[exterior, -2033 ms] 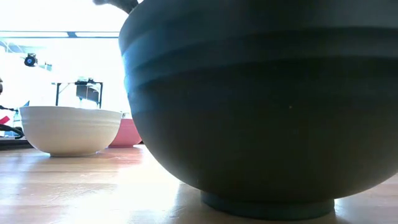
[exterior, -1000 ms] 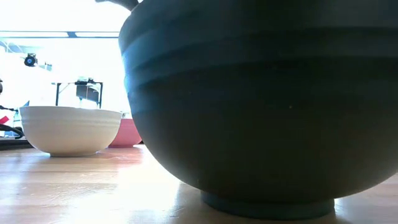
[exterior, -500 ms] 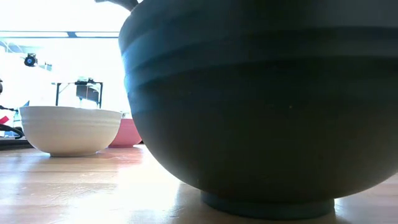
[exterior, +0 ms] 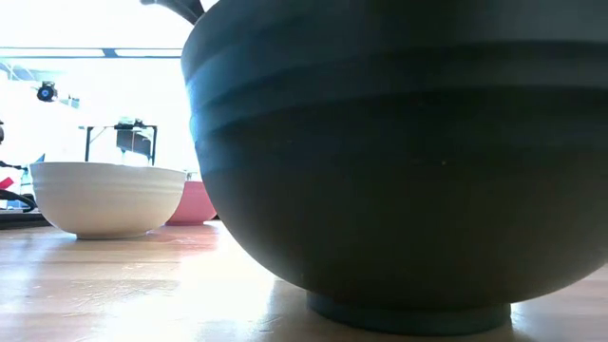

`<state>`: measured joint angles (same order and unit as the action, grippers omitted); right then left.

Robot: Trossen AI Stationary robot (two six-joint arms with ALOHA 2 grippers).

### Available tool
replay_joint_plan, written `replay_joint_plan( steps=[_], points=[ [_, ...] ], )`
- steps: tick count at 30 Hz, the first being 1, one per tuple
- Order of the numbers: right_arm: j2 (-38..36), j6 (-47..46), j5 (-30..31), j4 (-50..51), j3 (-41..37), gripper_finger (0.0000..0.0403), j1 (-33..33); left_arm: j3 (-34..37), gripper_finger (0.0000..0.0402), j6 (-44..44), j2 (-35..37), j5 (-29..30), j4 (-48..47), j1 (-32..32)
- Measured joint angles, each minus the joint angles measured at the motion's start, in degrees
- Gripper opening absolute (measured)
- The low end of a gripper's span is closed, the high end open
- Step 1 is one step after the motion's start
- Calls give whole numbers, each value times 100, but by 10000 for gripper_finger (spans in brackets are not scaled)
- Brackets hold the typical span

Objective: Nest bowls inside each other
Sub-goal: Stack the light blue bowl on top of the right white bowl

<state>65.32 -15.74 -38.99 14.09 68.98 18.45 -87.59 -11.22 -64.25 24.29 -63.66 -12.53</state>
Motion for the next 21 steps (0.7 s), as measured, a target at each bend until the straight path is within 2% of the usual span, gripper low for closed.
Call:
replay_joint_plan(
  steps=[3, 5, 10, 13, 16, 21],
  points=[
    [-62, -69, -7, -1407, -303, 9, -523, 0, 125, 0, -9, -2, 11, -2],
    [46, -71, -15, -1773, -399, 9, -772, 0, 125, -16, -11, -2, 12, -1],
    [464, -173, 83, -1629, -377, 9, -1359, 0, 125, -46, -10, -3, 10, -2],
    [758, 337, 503, -1195, 14, 9, -1853, 0, 125, -55, 13, -59, -54, -2],
    [1113, 1162, 1552, -4, 689, 9, -2363, 0, 125, -59, 54, -269, -304, -2],
    [2063, 1560, 4317, 2130, 2123, 9, -3183, 106, 125, -40, 229, -381, -969, 5]
  ],
)
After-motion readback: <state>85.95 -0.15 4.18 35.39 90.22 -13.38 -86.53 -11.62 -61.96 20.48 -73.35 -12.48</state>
